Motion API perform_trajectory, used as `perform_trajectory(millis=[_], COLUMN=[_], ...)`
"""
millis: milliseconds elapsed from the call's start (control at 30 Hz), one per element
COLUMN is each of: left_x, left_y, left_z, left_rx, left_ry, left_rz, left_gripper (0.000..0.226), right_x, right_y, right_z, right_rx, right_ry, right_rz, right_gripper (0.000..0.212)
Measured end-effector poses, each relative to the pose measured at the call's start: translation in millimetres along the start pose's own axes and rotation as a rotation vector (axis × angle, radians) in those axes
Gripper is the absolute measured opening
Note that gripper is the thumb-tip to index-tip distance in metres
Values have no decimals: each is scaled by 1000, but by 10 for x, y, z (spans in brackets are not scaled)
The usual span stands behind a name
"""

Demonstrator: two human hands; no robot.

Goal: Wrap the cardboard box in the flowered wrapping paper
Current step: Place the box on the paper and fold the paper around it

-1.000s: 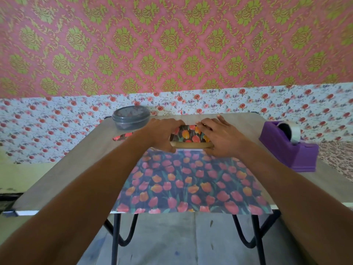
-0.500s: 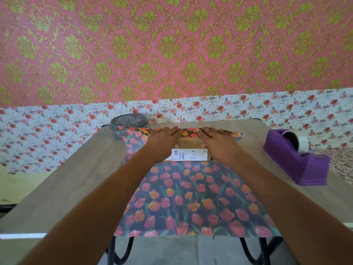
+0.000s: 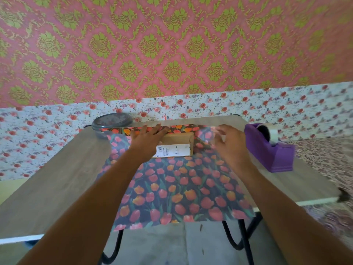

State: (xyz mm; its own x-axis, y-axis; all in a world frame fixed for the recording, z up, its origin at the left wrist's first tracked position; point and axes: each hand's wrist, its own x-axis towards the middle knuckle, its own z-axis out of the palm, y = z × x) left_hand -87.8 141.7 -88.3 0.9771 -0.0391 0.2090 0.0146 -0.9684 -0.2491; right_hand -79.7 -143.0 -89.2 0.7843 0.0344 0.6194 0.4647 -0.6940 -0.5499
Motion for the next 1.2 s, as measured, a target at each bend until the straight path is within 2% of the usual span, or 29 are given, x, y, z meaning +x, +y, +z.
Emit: perform_trajectory(millis=[100,167,267,333,400,600,700,833,967,1200], left_x=[27,46,72,98,119,158,161,174,182,177], left_y=[23,8,-13,-27,-28,-38,-46,-59,-65,-56], left_z=[25,55,102,118,131,147,138,160,184,170], left_rx=[-7,-20,-51,-64,-77,-104,-129,-141,-134,-93], left_ry=[15,19,20,16,12,3,-2,3,14,50], left_rz=[-10,-20,-26,-27,-29,-28,-25,-21,-26,-4], left_gripper=[91,90,87,87,86,84,82,77,76,79], right_x=[-146,-259,-387,-389,-361,-238,-53,280,454,380], right_y=[322,537,809,937,969,827,835,887,895,895], right_z=[-397,-603,-813,-855,-846,-566,-561,-764,-856,-731], right_rx=[-174,-349,-440,-283,-160,-122,-17,278,233,360], right_ry=[176,231,164,92,82,-2,-57,-78,-235,-130], right_rz=[207,370,573,607,564,497,601,847,882,859], right_gripper=[22,39,67,71,69,70,69,87,90,84])
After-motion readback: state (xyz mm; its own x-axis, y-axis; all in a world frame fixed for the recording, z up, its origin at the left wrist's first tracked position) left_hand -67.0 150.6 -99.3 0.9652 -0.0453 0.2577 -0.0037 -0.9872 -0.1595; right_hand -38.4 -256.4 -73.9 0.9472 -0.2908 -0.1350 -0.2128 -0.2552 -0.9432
